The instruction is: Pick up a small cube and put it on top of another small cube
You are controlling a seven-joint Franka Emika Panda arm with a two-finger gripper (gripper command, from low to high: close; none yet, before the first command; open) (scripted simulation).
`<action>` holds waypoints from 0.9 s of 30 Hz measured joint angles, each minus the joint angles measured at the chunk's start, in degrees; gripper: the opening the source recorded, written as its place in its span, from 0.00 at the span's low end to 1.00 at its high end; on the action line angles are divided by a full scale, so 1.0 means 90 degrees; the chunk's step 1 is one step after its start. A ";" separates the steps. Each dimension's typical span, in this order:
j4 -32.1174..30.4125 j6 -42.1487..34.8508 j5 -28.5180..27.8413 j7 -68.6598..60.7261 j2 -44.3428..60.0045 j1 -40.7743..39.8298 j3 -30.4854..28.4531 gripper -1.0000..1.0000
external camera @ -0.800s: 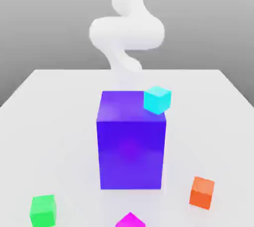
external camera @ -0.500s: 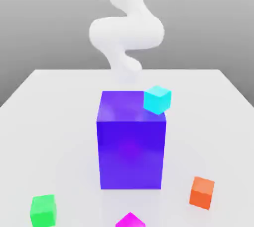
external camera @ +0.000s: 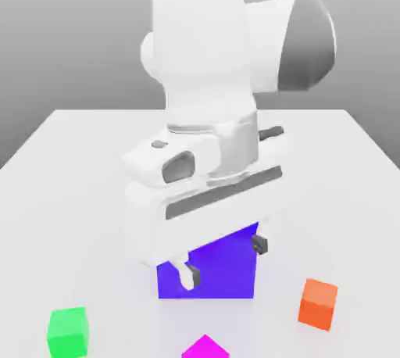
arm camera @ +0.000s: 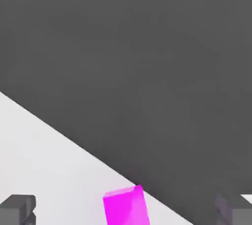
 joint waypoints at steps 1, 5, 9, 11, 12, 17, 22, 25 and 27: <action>-0.0008 0.0081 -0.0052 -0.0119 0.0211 -0.0011 0.0009 0.50; -0.0043 0.0414 -0.0400 -0.0490 0.1029 -0.0015 -0.0023 0.50; 0.0117 0.1058 -0.0243 -0.0752 0.1945 -0.0166 0.0172 0.50; 0.0161 0.1219 -0.0187 -0.0797 0.2155 -0.0231 0.0249 0.00; 0.0161 0.1217 -0.0187 -0.0797 0.2155 -0.0231 0.0249 0.00; 0.0169 0.1236 -0.0179 -0.0807 0.2193 -0.0239 0.0260 0.00; -0.0047 0.0511 -0.0464 -0.0480 0.1255 -0.0090 -0.0067 0.00; -0.0125 0.0298 -0.0364 0.0047 0.0994 -0.0279 -0.0463 0.00; -0.0173 0.0177 -0.0302 0.0439 0.0848 -0.0414 -0.0755 0.00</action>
